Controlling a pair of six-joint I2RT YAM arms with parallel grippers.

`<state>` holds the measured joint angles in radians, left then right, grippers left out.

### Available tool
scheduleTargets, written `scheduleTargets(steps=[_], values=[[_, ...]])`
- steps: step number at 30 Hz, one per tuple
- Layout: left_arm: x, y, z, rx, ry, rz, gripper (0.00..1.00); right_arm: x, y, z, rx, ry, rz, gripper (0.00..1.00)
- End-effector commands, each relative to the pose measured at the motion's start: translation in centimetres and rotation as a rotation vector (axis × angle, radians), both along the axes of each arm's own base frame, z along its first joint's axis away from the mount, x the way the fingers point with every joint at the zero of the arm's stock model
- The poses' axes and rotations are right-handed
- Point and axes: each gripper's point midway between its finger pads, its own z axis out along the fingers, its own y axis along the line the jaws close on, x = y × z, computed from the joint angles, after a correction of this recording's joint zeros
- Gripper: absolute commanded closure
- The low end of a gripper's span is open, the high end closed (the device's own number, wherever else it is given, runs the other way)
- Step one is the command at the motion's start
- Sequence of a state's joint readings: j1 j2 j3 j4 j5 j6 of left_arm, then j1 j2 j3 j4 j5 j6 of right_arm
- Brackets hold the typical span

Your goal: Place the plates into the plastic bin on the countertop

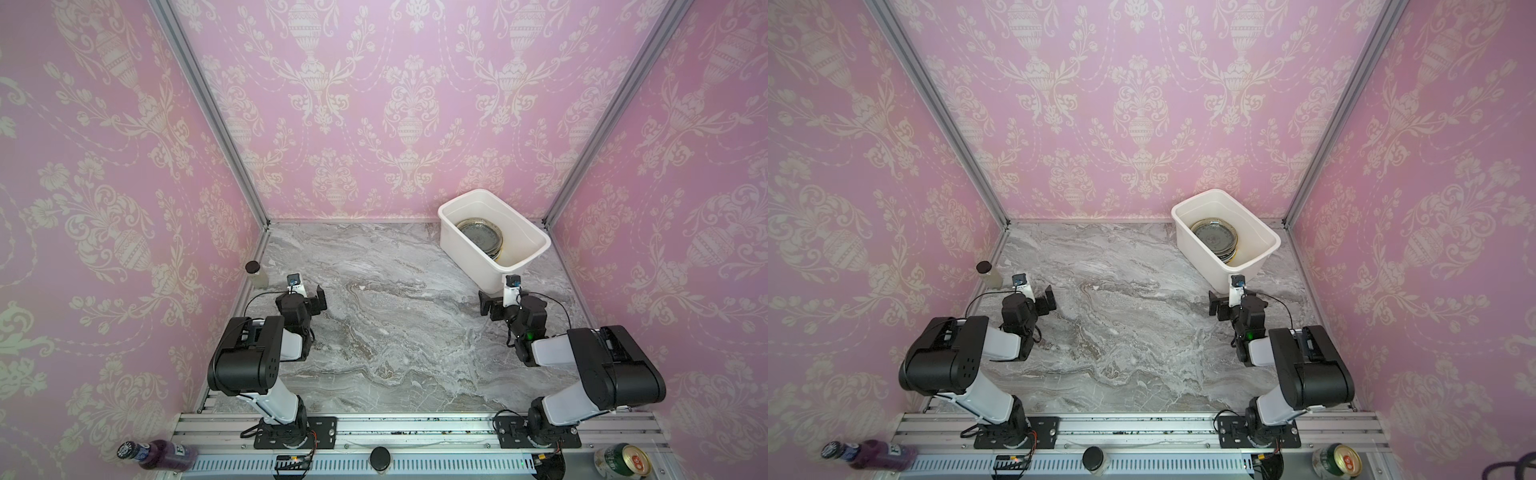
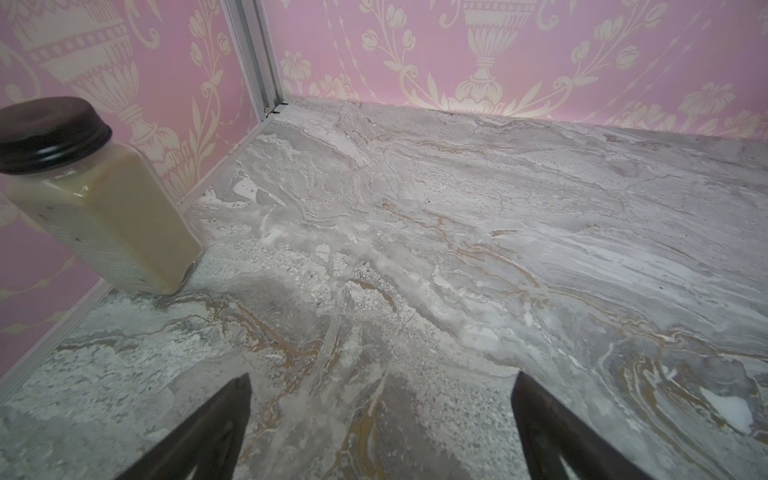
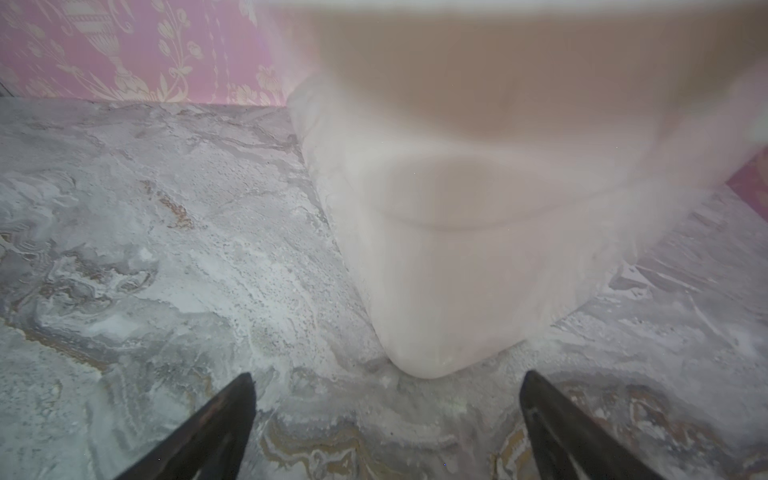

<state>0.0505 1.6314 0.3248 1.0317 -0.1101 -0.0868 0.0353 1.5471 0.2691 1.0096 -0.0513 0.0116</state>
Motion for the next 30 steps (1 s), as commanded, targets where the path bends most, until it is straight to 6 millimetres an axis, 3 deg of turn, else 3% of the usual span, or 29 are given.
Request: scheduleTargets(steps=[1, 30], values=[[0.51, -0.08, 0.63, 0.022, -0.019, -0.02, 0.01, 1.82, -3.21, 2.15, -0.005, -0.042, -0.197, 0.0], [0.53, -0.27, 0.53, 0.021, -0.014, -0.03, 0.01, 1.96, -3.31, 2.16, -0.01, -0.047, -0.201, 0.0]])
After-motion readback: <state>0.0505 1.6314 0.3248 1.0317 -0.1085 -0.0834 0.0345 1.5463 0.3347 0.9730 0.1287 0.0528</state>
